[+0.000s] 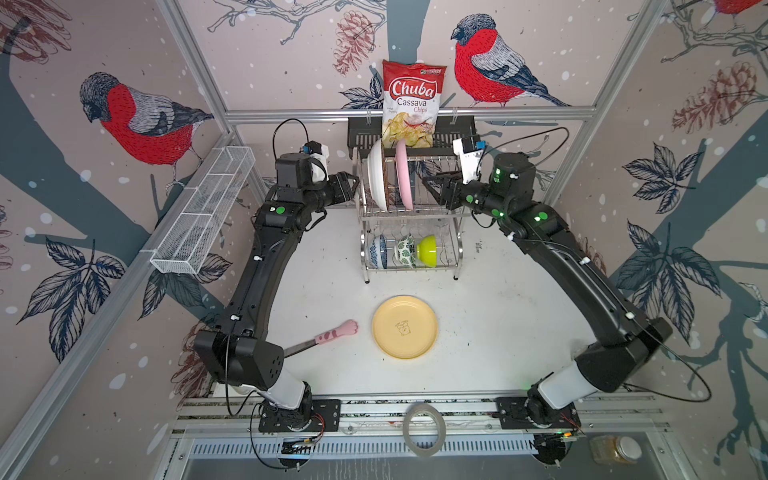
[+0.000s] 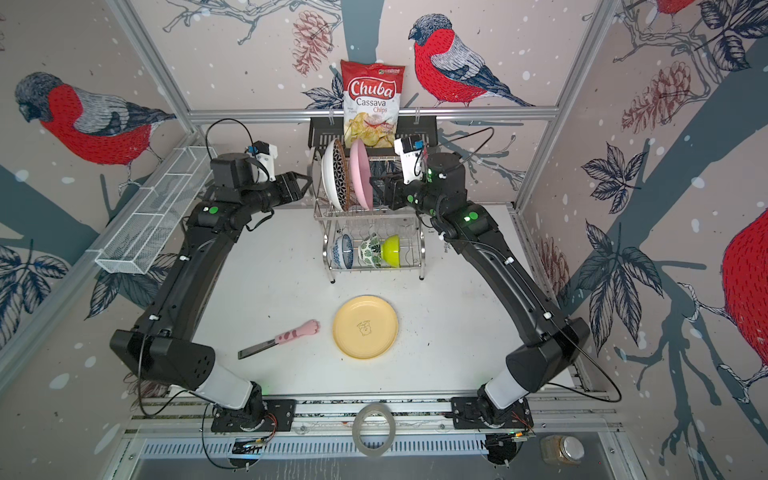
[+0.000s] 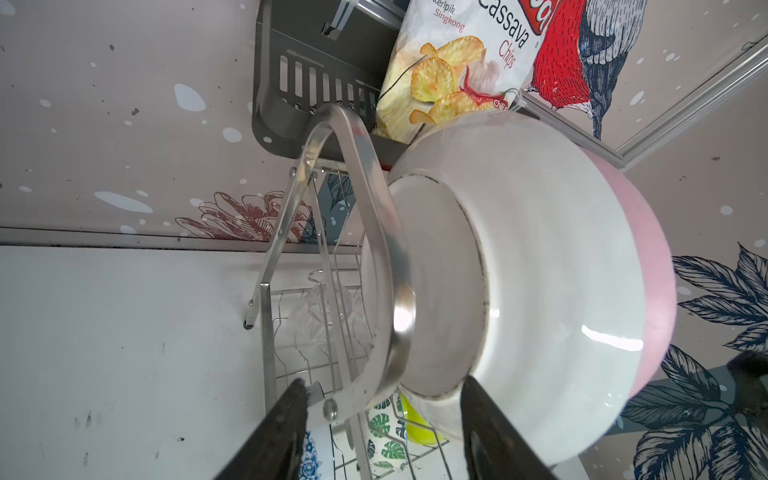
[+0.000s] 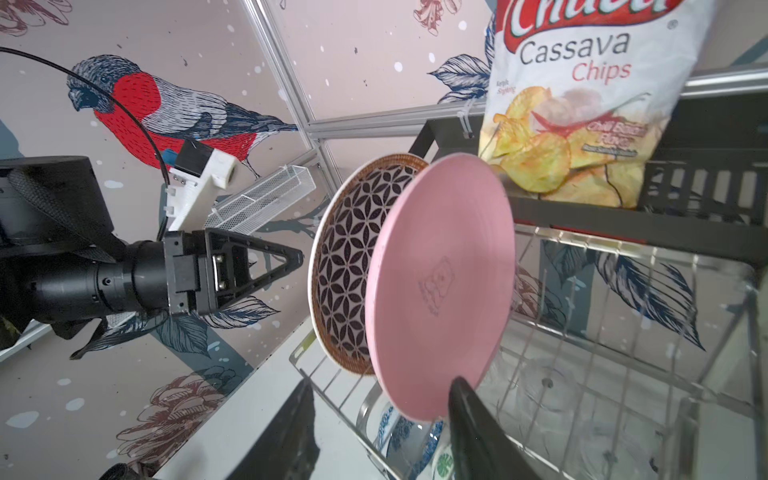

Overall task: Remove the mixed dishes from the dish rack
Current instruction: 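Reach the left gripper to the white plate while the right reaches the pink plate, then close the right gripper on the pink plate's rim while the left holds the white plate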

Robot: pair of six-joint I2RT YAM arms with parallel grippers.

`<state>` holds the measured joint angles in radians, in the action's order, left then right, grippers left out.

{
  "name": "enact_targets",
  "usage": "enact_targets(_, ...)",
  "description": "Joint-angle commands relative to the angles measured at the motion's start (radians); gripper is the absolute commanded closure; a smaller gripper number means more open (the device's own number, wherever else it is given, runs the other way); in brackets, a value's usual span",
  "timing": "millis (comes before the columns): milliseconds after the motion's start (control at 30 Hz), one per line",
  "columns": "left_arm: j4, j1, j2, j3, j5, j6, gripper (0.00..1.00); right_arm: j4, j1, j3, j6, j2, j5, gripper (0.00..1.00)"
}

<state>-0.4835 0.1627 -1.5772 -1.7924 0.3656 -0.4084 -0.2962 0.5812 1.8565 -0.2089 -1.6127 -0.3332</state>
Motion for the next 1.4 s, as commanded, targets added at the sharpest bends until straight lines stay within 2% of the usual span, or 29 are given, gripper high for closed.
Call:
enact_targets(0, -0.007, -0.002, -0.014, -0.016, 0.004, 0.018, 0.47, 0.009, -0.006, 0.058, 0.029, -0.056, -0.081, 0.48)
enact_targets(133, -0.009, -0.002, -0.031, -0.019, 0.009, 0.013, 0.54, 0.014, -0.016, 0.094, 0.038, -0.114, -0.12, 0.48)
enact_targets(500, -0.013, 0.003, -0.041, -0.015, 0.019, -0.006, 0.59, 0.017, -0.047, 0.214, -0.008, -0.251, -0.248, 0.51)
enact_targets(600, -0.01, 0.005, -0.041, -0.014, 0.016, -0.007, 0.65, 0.02, -0.049, 0.236, -0.016, -0.274, -0.271, 0.53)
enact_targets(1000, 0.025, 0.027, -0.059, -0.011, 0.026, -0.032, 0.68, 0.056, -0.049, 0.231, -0.049, -0.306, -0.294, 0.57)
enact_targets(1367, -0.006, 0.037, -0.086, -0.06, 0.019, -0.015, 0.69, 0.089, -0.047, 0.253, -0.079, -0.357, -0.309, 0.7)
